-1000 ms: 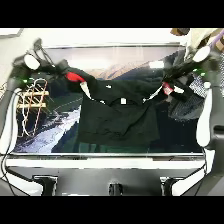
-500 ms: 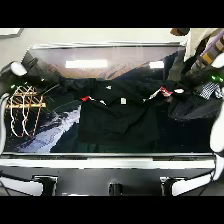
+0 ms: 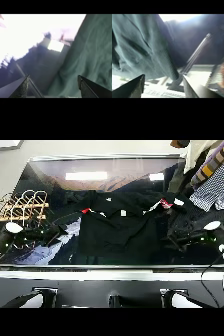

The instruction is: Fold the clothes and pants, and hang the long-sleeved shirts on hangers.

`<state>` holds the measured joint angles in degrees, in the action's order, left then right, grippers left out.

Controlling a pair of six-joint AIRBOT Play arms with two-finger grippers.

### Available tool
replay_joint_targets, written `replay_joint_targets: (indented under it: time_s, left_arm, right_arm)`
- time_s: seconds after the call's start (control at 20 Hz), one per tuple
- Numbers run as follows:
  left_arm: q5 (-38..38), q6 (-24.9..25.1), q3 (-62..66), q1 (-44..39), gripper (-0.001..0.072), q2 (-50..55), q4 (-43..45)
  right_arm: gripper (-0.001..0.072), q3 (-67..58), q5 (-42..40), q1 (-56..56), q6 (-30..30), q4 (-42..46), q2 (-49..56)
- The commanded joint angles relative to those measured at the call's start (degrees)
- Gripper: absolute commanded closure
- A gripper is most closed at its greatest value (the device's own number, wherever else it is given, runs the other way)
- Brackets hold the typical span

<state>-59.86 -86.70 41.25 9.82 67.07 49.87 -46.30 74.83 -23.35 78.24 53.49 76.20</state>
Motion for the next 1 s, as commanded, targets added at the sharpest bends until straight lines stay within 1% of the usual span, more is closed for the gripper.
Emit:
replay_joint_targets:
  time_s: [0.0, 0.1, 0.2, 0.25, 0.3, 0.45, 0.65, 0.75, 0.85, 0.9, 0.95]
  left_arm:
    - [0.9, 4.3, -5.1, 0.0, 0.0, -1.7, -4.9]
    - [0.9, 4.3, -5.1, -0.2, 0.0, -1.4, -4.9]
    - [0.9, 4.2, -5.1, -1.1, 0.0, -0.4, -5.1]
    - [0.8, 4.3, -5.1, -1.9, 0.0, 0.2, -5.3]
    - [0.8, 4.2, -5.1, -2.8, 0.0001, 0.7, -5.6]
    - [0.8, 4.3, -5.1, -5.8, 0.0, 2.4, -6.0]
    - [1.1, 4.5, -5.1, -8.7, 0.0, 5.4, -6.0]
    - [2.1, 4.5, -5.1, -9.9, 0.0001, 6.6, -6.6]
    - [2.6, 7.2, -5.1, -11.7, 0.0002, 7.9, -9.4]
    - [2.6, 8.0, -5.1, -12.8, 0.0002, 8.8, -10.9]
    - [2.6, 8.3, -5.1, -13.7, 0.0053, 9.6, -11.6]
  right_arm:
    - [0.0155, 7.1, -4.9, 0.0, -2.0, -5.6, -1.1]
    - [0.0156, 8.2, -7.4, 0.5, -2.0, -8.9, -1.0]
    - [0.0179, 8.5, -8.9, 3.6, -1.5, -8.5, 0.4]
    - [0.0334, 8.5, -9.4, 5.4, -1.4, -8.4, 1.0]
    - [0.0657, 8.5, -10.4, 6.9, -0.5, -8.5, 1.1]
    - [0.0663, 8.4, -11.9, 8.0, 0.8, -8.9, -1.5]
    - [0.0663, 8.4, -10.7, 7.9, 2.8, -8.9, -5.9]
    - [0.0663, 8.4, -9.6, 7.9, 2.9, -8.9, -7.4]
    - [0.0663, 8.4, -8.5, 7.9, 5.0, -10.0, -7.9]
    - [0.0663, 8.4, -8.0, 8.0, 4.9, -11.5, -8.0]
    - [0.0663, 8.4, -7.8, 8.0, 4.9, -12.7, -8.2]
